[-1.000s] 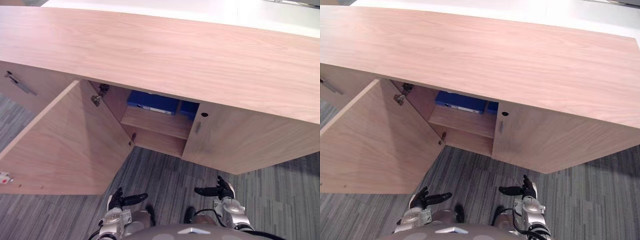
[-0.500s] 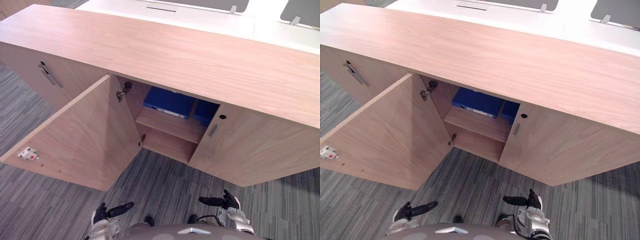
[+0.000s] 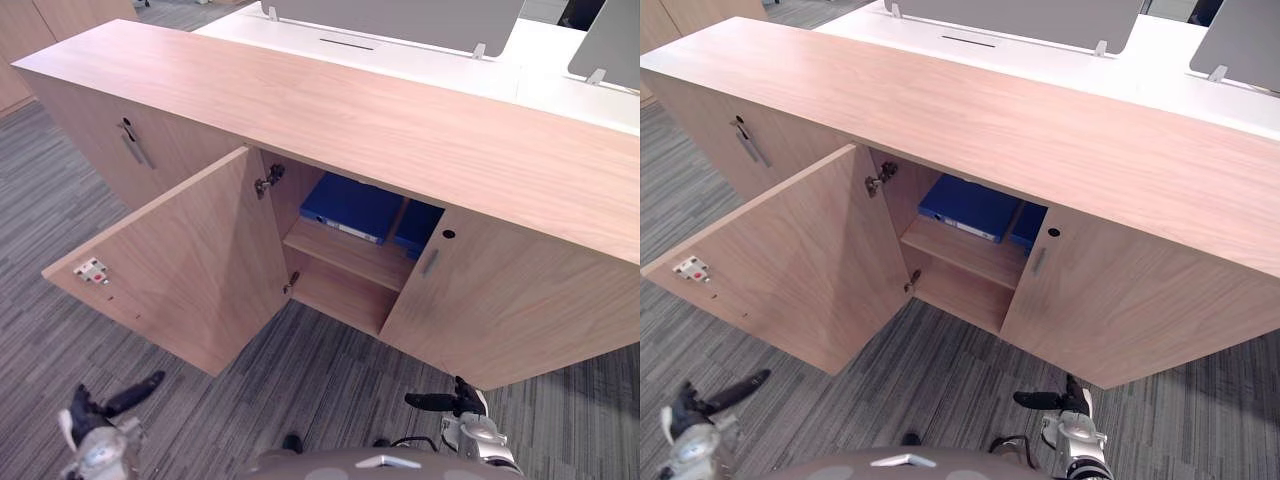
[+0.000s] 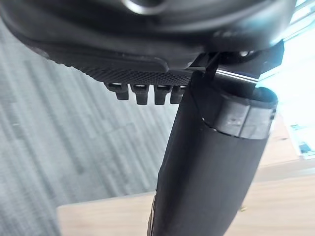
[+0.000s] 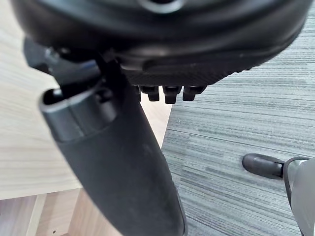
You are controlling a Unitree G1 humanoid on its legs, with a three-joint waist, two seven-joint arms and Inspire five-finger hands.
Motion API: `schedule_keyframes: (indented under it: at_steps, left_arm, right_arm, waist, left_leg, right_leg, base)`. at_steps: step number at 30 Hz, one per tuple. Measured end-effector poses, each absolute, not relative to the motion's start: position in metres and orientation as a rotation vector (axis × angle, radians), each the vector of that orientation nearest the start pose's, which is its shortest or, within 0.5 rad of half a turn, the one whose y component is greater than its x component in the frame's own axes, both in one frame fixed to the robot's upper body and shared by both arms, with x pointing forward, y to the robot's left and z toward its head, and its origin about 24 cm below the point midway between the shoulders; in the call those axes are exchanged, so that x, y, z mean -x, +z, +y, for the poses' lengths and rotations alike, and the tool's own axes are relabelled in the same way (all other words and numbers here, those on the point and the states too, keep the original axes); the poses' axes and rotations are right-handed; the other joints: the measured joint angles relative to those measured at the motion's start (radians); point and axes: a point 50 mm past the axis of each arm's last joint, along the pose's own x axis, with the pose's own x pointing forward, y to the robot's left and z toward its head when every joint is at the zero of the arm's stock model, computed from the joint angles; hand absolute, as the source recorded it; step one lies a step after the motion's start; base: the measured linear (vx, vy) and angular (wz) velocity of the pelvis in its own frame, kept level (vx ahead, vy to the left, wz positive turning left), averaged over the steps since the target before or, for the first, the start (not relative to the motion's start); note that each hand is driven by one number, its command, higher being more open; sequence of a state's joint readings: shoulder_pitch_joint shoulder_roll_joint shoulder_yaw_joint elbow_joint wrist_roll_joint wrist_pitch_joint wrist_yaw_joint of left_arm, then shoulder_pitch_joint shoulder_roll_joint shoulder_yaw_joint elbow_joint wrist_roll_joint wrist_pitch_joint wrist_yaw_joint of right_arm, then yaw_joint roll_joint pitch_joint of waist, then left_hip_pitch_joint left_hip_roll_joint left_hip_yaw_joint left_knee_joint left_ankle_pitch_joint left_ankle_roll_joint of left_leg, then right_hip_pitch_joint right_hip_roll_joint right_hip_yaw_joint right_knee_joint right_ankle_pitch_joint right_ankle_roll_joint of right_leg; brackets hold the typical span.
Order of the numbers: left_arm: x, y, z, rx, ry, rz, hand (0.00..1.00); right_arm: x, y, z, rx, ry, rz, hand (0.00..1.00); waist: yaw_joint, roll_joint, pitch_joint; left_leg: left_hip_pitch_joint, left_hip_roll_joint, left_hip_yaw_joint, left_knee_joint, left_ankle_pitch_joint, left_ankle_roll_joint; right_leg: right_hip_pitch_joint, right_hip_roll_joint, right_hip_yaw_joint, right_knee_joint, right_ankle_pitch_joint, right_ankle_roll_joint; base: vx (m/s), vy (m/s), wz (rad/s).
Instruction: Walk over to the cabinet, pick up the folder, carry it to the office cabinet, place the folder inside the office cabinet, then close the office cabinet door
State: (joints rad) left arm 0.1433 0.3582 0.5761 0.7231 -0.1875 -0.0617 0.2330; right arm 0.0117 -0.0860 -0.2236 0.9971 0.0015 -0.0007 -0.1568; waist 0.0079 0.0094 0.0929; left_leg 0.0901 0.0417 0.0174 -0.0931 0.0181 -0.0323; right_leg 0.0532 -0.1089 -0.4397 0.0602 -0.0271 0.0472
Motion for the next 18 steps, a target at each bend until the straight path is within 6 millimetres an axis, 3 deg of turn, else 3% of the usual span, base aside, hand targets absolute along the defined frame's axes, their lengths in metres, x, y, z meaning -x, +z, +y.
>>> schedule_keyframes:
  at_steps: [3,7,18]
  left_arm:
    - [-0.114,-0.042,0.389,-0.128,0.991,0.519,1.0]
    - [-0.13,-0.031,0.389,-0.127,0.973,0.451,1.0]
    - [-0.165,0.013,0.395,-0.243,0.873,0.276,1.0]
  right_arm:
    - [-0.126,-0.147,-0.22,0.053,-0.388,1.002,1.0]
    - [-0.123,-0.146,-0.226,0.067,-0.396,1.005,1.0]
    - [-0.109,-0.15,-0.229,0.065,-0.387,1.039,1.0]
  waist:
    - [0.007,0.004,0.0]
    - [0.011,0.016,0.002]
    - [0.016,0.006,-0.004]
  left_leg:
    - [0.0,0.005,0.001,0.0,0.001,-0.001]
    - [-0.001,0.007,0.002,0.0,0.001,-0.001]
    - [0.011,0.005,0.031,0.005,-0.002,0.0]
  right_leg:
    - [-0.001,0.006,0.012,0.0,0.0,-0.004]
    - [-0.003,0.01,0.034,0.0,-0.001,-0.005]
    - [-0.005,0.014,0.112,-0.007,0.0,-0.005]
  base:
    - [0.0,0.0,0.0]
    - [0.0,0.0,0.0]
    - [0.0,0.013,-0.07]
